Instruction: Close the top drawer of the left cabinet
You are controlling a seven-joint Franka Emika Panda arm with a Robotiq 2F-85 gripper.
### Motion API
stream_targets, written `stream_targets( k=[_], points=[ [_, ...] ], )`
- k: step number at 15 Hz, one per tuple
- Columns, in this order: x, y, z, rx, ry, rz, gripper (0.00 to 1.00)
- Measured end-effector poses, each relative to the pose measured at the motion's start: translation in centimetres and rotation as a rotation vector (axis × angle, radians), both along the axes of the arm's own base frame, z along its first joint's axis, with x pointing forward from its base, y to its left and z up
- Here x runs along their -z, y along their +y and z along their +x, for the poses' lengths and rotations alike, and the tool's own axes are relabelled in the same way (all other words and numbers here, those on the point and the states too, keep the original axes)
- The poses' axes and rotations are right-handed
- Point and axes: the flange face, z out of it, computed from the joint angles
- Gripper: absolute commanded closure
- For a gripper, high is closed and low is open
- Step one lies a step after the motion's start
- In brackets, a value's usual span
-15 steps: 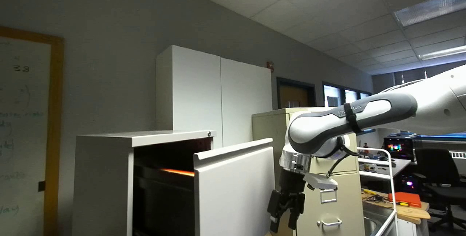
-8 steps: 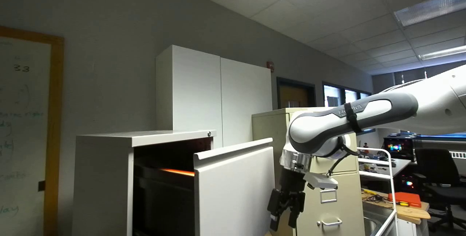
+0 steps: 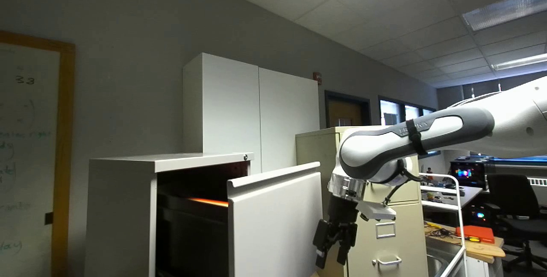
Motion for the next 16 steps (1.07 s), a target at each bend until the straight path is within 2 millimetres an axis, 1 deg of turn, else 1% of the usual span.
stream_targets(
  k=[12, 13, 14, 16],
  points=[
    [0.03, 0.2, 0.0, -0.004, 0.0, -0.004, 0.0],
    [0.01, 0.25, -0.01, -0.005, -0.001, -0.004, 0.25],
    [-0.01, 0.32, -0.02, -0.007, -0.001, -0.005, 0.25],
    [-0.08, 0.48, -0.05, -0.01, -0.003, -0.007, 0.4]
  ],
)
